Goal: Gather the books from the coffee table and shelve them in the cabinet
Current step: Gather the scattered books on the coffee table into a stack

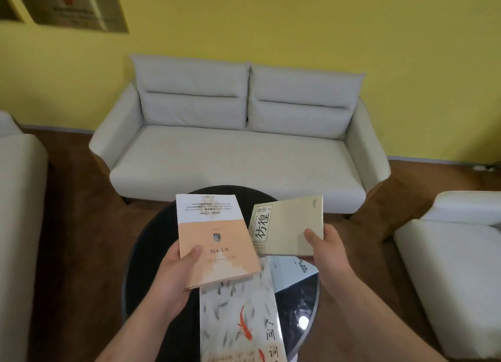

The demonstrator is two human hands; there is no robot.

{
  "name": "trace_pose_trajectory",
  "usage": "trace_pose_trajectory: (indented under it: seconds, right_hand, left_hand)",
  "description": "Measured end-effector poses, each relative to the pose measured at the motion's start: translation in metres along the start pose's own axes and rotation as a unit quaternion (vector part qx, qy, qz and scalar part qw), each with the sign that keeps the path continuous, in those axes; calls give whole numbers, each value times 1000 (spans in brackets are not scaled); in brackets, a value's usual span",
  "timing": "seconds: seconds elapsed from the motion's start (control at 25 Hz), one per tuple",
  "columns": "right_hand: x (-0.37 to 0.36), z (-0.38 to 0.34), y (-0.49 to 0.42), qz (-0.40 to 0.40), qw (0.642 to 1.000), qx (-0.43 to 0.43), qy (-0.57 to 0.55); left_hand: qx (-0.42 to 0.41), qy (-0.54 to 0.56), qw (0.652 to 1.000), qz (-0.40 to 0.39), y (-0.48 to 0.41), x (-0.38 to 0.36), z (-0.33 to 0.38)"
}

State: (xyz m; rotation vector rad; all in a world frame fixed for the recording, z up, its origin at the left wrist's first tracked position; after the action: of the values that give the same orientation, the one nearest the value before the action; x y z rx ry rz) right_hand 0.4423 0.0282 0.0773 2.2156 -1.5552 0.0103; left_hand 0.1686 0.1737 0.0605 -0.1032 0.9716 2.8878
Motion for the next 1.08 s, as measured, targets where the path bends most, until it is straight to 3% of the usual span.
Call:
trace_pose_trajectory:
  seconds: [0.44,0.56,0.76,0.88,1.08]
  right_hand:
    - [61,8,19,-24,995,-36,-88]
    - [76,8,22,-40,993,-42,-101]
    - [95,6,27,-51,994,-27,-97]
    - [104,4,30,-59,992,-28,-109]
    - [110,3,37,-92,977,-82,-172]
  left_hand:
    - [53,-75,996,14,95,39,-70]
    - [11,-150,987,48,113,41,-87]
    - [-126,-392,901,134,132,25,-78]
    - [-105,-519,838,131,126,25,-74]
    - [-52,-569,816,93,120,21,-71]
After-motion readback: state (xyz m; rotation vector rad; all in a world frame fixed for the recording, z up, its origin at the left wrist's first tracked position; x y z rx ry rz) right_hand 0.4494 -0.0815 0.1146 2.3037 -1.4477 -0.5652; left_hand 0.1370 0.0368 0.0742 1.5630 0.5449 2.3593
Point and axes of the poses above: each hand's wrist, its own y-axis away from the middle knuckle, its own x-axis out of the back of the hand, z = x × y, the point moved 4 cm from there along -y, towards the middle knuckle, and after that the axes turned 15 degrees about z, right-handed, at the moved point
